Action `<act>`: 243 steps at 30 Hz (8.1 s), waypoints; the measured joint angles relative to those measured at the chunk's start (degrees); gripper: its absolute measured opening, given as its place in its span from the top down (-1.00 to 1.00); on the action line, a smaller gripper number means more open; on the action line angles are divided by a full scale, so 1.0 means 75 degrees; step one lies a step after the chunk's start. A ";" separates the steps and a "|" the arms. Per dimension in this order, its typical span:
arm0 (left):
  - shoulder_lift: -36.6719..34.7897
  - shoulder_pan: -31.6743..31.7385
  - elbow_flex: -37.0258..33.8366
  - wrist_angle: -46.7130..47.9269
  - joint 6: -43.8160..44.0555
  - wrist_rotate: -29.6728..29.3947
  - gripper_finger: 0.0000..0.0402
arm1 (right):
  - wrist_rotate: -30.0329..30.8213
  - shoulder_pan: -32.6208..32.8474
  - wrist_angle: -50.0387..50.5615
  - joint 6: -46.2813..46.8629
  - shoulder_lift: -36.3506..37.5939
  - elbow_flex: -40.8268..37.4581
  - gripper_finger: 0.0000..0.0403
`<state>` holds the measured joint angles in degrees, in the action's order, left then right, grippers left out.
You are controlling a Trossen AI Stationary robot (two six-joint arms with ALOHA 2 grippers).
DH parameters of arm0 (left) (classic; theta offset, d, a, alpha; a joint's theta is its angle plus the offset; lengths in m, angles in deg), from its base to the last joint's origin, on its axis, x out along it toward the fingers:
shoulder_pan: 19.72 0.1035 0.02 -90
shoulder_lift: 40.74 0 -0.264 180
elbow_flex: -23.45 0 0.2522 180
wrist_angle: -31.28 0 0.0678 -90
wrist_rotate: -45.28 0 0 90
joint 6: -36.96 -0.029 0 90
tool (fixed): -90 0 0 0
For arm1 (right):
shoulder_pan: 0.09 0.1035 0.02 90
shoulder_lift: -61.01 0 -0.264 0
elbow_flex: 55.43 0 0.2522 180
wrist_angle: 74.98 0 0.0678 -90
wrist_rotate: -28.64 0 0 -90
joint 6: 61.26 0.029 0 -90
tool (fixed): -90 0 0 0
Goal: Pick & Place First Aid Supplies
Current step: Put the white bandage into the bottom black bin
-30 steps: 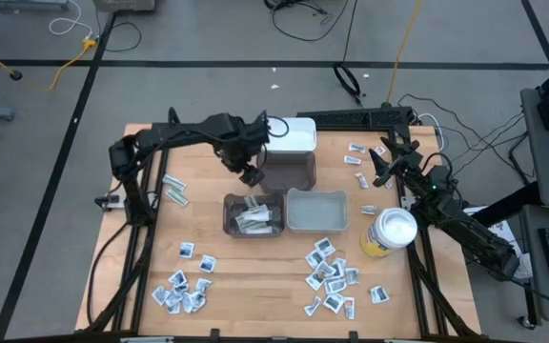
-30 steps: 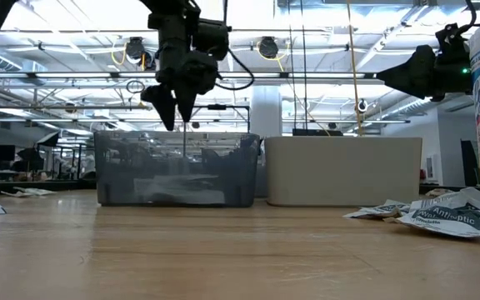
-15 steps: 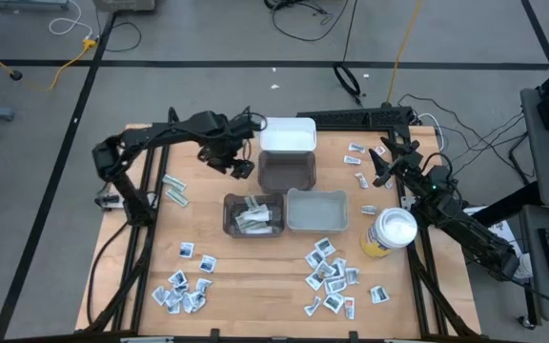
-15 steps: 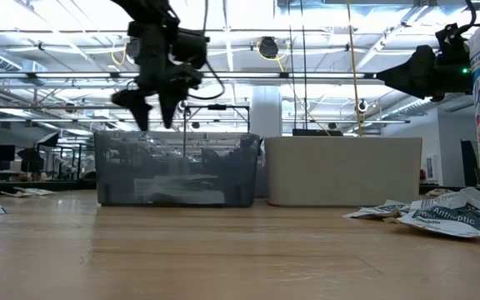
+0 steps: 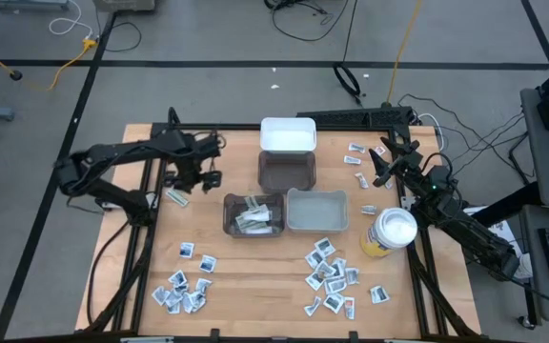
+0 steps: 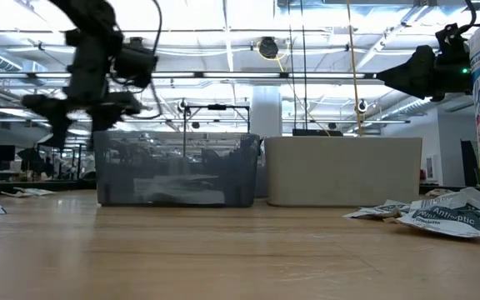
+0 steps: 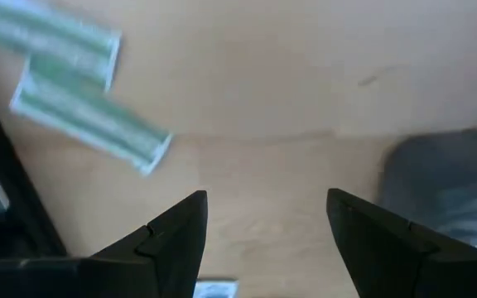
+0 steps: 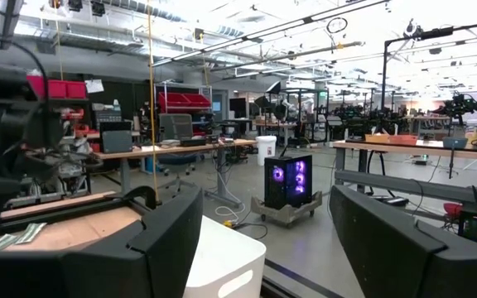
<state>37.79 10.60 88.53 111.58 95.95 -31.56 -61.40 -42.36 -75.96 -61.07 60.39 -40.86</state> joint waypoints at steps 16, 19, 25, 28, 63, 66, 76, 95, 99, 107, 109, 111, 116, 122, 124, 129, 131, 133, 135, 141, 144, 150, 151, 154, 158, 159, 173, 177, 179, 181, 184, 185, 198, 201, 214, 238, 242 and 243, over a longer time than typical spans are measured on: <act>-0.0727 0.0802 -0.1863 -0.0851 -0.0126 0.0196 -0.27 | 0.0001 -0.0001 0.0000 0.0000 0.0000 0.0000 -0.31; -0.0610 0.0889 -0.2067 -0.1344 -0.0165 0.0273 -0.27 | 0.0001 -0.0001 0.0000 0.0000 0.0000 0.0002 -0.31; -0.0239 0.1034 -0.2315 -0.1622 -0.0273 -0.0026 -0.27 | 0.0001 0.0001 0.0000 0.0000 0.0002 0.0002 -0.31; -0.0081 0.1063 -0.2473 -0.1973 -0.0320 -0.0074 -0.27 | -0.0001 0.0001 0.0000 0.0000 -0.0001 0.0002 -0.31; -0.0251 0.0954 -0.1852 -0.1936 -0.0977 0.0749 0.99 | -0.0002 0.0001 0.0001 0.0000 -0.0001 0.0000 -0.31; -0.0272 0.0889 -0.1313 -0.1521 -0.1447 0.0740 0.99 | -0.0001 0.0001 0.0003 0.0000 0.0001 0.0002 -0.31; -0.0272 0.0448 0.0437 0.0153 -0.3274 0.0675 0.99 | 0.0001 0.0001 0.0003 0.0000 0.0002 0.0002 -0.31; 0.1303 -0.1402 0.2848 0.2129 -0.5854 0.0205 1.00 | -0.0002 0.0001 0.0000 0.0000 0.0001 0.0001 -0.31; 0.2168 -0.1858 0.3975 0.2117 -0.6151 0.0203 1.00 | 0.0001 0.0001 0.0002 0.0000 -0.0001 0.0002 -0.31; 0.3334 -0.2550 0.5786 0.2114 -0.6566 0.0203 1.00 | 0.0001 0.0001 0.0000 0.0000 0.0002 -0.0001 -0.31; 0.3438 -0.2656 0.5976 0.2101 -0.6622 0.0203 1.00 | -0.0002 0.0001 0.0003 0.0000 -0.0001 -0.0001 -0.31; 0.3509 -0.2756 0.5992 0.2053 -0.6592 0.0201 1.00 | -0.0001 0.0001 0.0002 0.0000 0.0000 0.0001 -0.31; 0.3655 -0.3036 0.5540 0.1594 -0.6511 0.0027 1.00 | 0.0001 0.0001 0.0000 0.0000 -0.0001 -0.0001 -0.31; 0.3642 -0.3292 0.4733 0.0713 -0.6484 -0.0220 1.00 | -0.0002 0.0000 0.0001 0.0000 -0.0001 0.0000 -0.31; 0.3639 -0.3337 0.4502 0.0462 -0.6446 -0.0283 1.00 | 0.0001 0.0000 0.0000 0.0000 -0.0001 0.0001 -0.31; 0.3639 -0.3442 0.4011 -0.0344 -0.6602 -0.0421 1.00 | -0.0001 0.0001 0.0000 0.0000 -0.0001 0.0001 -0.31; 0.3639 -0.3461 0.3933 -0.0520 -0.6596 -0.0439 0.99 | 0.0000 0.0001 0.0001 0.0000 0.0001 0.0000 -0.31; 0.3639 -0.3461 0.3944 -0.0547 -0.6598 -0.0443 0.94 | 0.0001 -0.0002 0.0000 0.0000 0.0002 0.0002 -0.31; 0.3636 -0.3461 0.3954 -0.0545 -0.6620 -0.0518 0.86 | -0.0001 0.0001 0.0000 0.0000 0.0001 -0.0001 -0.31; 0.3636 -0.3455 0.3954 -0.0485 -0.6879 -0.0564 0.36 | -0.0001 -0.0001 0.0000 0.0000 -0.0001 0.0001 -0.31; 0.3636 -0.3441 0.3954 -0.0480 -0.7051 -0.0473 0.05 | 0.0001 0.0001 0.0003 0.0000 0.0002 0.0002 -0.31; 0.3513 -0.3302 0.3957 -0.0324 -0.7149 -0.0409 -0.42 | -0.0002 -0.0001 0.0000 0.0000 0.0002 0.0002 -0.31; 0.3438 -0.3251 0.3957 -0.0281 -0.7199 -0.0405 -0.46 | 0.0001 -0.0002 0.0000 0.0000 -0.0001 -0.0001 -0.31; 0.3220 -0.3087 0.3960 -0.0030 -0.7346 -0.0401 -0.57 | 0.0001 -0.0002 0.0003 0.0000 0.0002 0.0002 -0.31; 0.2967 -0.2870 0.3960 0.0402 -0.7751 -0.0393 -0.65 | -0.0001 -0.0001 -0.0012 0.0000 -0.0001 0.0002 -0.31; 0.2888 -0.2813 0.3960 0.0520 -0.7919 -0.0397 -0.65 | -0.0001 -0.0001 -0.0005 0.0000 0.0001 0.0002 -0.31; 0.2135 -0.1575 0.3873 0.1510 -0.9542 -0.1367 -0.53 | -0.0001 0.0000 0.0000 0.0000 0.0002 0.0002 -0.31; 0.1992 -0.0831 0.3579 0.1485 -0.8824 -0.1371 -0.55 | -0.0002 0.0001 0.0000 0.0000 0.0000 -0.0001 -0.31; 0.1875 -0.0423 0.3370 0.1488 -0.8391 -0.1368 -0.57 | -0.0002 0.0001 0.0000 0.0000 0.0002 0.0001 -0.31; 0.1776 -0.0022 0.3077 0.1458 -0.8014 -0.1368 -0.59 | 0.0000 0.0001 0.0000 0.0000 0.0002 0.0001 -0.31; 0.1601 0.0509 0.2697 0.1387 -0.7288 -0.1366 -0.60 | 0.0000 -0.0002 0.0000 0.0000 0.0002 0.0002 -0.31; 0.1526 0.0688 0.2580 0.1325 -0.6989 -0.1360 -0.60 | 0.0001 0.0001 0.0000 0.0000 0.0002 -0.0001 -0.31; 0.0158 0.2506 0.0795 0.0812 -0.2565 -0.0753 -0.52 | 0.0001 0.0001 0.0000 0.0000 0.0002 -0.0001 -0.31; -0.0258 0.2780 0.0303 0.0736 -0.1809 -0.0716 -0.55 | 0.0000 0.0001 0.0001 0.0000 0.0002 0.0000 -0.31; -0.0866 0.3429 -0.1183 -0.0088 -0.0794 -0.0736 -0.50 | 0.0000 0.0001 0.0002 0.0000 0.0002 0.0000 -0.31; -0.0858 0.3426 -0.2688 -0.2249 -0.0618 -0.0894 -0.24 | -0.0002 0.0001 0.0003 0.0000 0.0002 -0.0001 -0.31; -0.0848 0.3426 -0.2688 -0.2255 -0.0601 -0.1025 0.06 | -0.0001 0.0001 0.0003 0.0000 0.0002 0.0002 -0.31; -0.0816 0.3426 -0.2688 -0.2276 -0.0602 -0.1030 0.14 | 0.0000 -0.0001 0.0003 0.0000 0.0002 0.0001 -0.31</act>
<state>31.67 36.29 68.37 94.51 91.43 -39.29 -61.40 -42.37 -75.94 -61.07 60.41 -40.85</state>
